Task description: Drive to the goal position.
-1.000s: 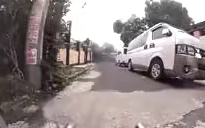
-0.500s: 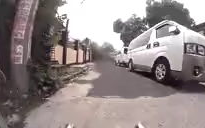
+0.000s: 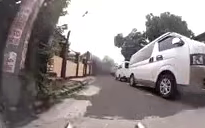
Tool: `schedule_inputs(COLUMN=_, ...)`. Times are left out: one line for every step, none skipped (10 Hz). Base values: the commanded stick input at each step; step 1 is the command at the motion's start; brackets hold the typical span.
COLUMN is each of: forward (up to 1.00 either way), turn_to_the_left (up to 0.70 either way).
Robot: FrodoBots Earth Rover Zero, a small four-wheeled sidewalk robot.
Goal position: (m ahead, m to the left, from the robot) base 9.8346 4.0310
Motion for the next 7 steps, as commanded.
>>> schedule_inputs(forward=0.7, turn_to_the_left=0.0)
schedule_inputs(forward=0.7, turn_to_the_left=0.0)
schedule_inputs(forward=0.7, turn_to_the_left=0.0)
schedule_inputs(forward=0.7, turn_to_the_left=0.0)
schedule_inputs(forward=0.7, turn_to_the_left=0.0)
schedule_inputs(forward=0.7, turn_to_the_left=0.0)
schedule_inputs(forward=0.7, turn_to_the_left=0.0)
